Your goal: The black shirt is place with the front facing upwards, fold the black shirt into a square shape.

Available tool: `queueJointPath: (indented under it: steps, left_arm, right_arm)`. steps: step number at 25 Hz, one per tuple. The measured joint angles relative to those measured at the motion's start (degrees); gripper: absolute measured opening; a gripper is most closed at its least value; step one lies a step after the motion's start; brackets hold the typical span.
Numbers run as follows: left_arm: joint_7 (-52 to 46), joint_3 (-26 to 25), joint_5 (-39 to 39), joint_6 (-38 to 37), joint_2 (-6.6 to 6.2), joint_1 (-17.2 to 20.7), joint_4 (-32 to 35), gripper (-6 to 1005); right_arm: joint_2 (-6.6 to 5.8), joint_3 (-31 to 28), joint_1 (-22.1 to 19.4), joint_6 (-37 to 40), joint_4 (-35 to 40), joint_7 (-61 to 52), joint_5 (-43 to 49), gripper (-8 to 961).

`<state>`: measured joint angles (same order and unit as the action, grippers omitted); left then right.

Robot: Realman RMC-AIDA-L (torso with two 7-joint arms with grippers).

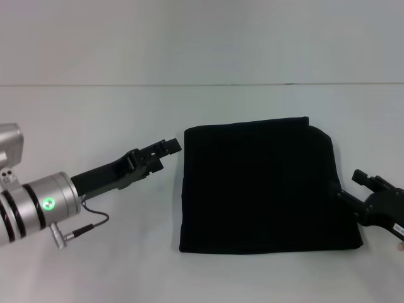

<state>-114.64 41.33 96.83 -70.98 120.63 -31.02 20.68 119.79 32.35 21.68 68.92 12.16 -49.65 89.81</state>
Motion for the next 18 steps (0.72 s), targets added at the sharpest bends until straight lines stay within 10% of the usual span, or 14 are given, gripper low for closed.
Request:
queueJointPath:
  steps: [8, 18]
  left_arm:
    - [-9.3, 1.3, 8.6, 7.3, -1.86, -5.6, 0.2, 839]
    - [-12.7, 2.8, 12.8, 13.9, -0.96, -10.7, -0.5, 822]
  right_arm:
    - [-0.18, 0.6, -5.5, 13.6, 6.6, 0.0, 8.8, 778]
    - [-0.05, 0.2, -6.5, 15.4, 7.5, 3.5, 16.2, 778]
